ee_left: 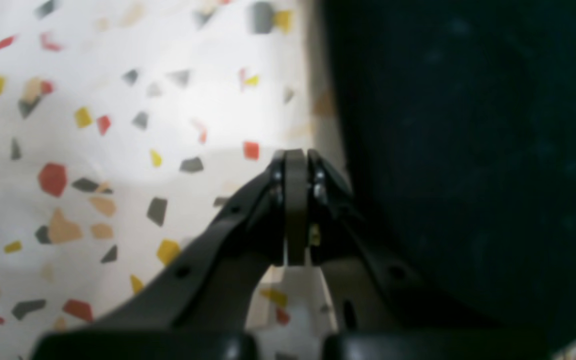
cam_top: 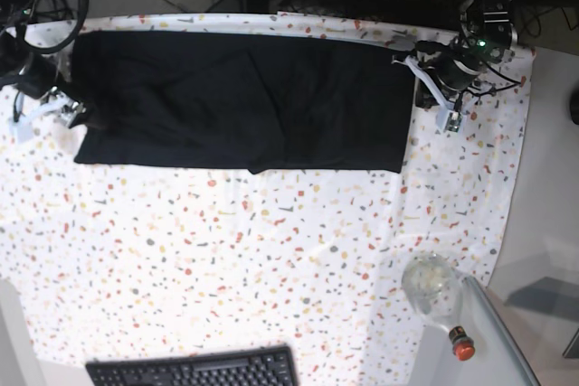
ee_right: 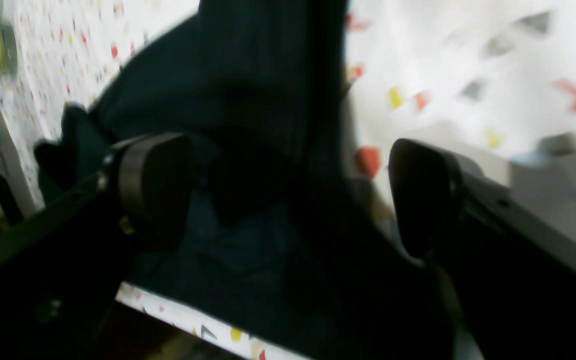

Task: Layout the t-shirt on the table in an organized manner, then fold the t-shirt properly
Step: 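Fold the strip end with the left gripper toward the right gripper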

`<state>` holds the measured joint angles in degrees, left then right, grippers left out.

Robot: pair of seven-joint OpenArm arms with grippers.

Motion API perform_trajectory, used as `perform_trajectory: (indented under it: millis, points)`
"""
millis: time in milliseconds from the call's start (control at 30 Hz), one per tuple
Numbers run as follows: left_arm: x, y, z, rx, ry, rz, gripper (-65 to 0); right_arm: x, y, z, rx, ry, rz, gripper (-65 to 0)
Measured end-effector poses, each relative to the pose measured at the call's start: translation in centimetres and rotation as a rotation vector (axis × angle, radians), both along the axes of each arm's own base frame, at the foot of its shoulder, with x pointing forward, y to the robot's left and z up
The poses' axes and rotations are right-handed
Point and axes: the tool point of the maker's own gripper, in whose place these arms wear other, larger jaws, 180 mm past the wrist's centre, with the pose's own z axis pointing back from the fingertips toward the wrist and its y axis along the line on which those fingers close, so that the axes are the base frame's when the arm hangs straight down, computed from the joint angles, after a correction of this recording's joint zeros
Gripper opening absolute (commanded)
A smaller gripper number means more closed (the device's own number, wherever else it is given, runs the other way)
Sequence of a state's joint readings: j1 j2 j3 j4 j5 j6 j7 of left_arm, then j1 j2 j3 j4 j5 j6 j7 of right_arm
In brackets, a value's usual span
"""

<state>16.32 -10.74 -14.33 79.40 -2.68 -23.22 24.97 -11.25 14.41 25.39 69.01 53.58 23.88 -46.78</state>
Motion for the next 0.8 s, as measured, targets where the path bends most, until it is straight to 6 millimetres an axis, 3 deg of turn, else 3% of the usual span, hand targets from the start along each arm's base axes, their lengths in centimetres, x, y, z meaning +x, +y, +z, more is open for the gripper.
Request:
perform_trajectory:
  millis: [133, 233, 500, 600, 800]
  points:
    - [0.0, -0.6, -0.1, -0.008, -0.005, 0.008, -65.0, -1.1, 2.6, 0.1, 0.001, 0.01, 0.097, -7.4]
    - [0.2, -0.8, -0.1, -0.01, -0.008, 0.003, -65.0, -0.9, 3.2, 0.1, 0.006, 0.004, 0.108, -8.0]
    - [1.3, -2.3, -0.6, -0.028, -0.021, -0.027, -65.0, 0.1, 3.3, -0.4, 0.017, 0.009, 0.101, -25.4]
    - [1.5, -3.1, -0.7, -0.033, -0.025, -0.042, -65.0, 0.3, 2.9, -1.1, 0.04, 0.027, 0.069, -34.2]
    - [1.8, -3.7, -0.7, -0.043, -0.03, -0.04, -65.0, 0.8, 2.3, -1.2, 0.024, 0.009, 0.041, -65.0]
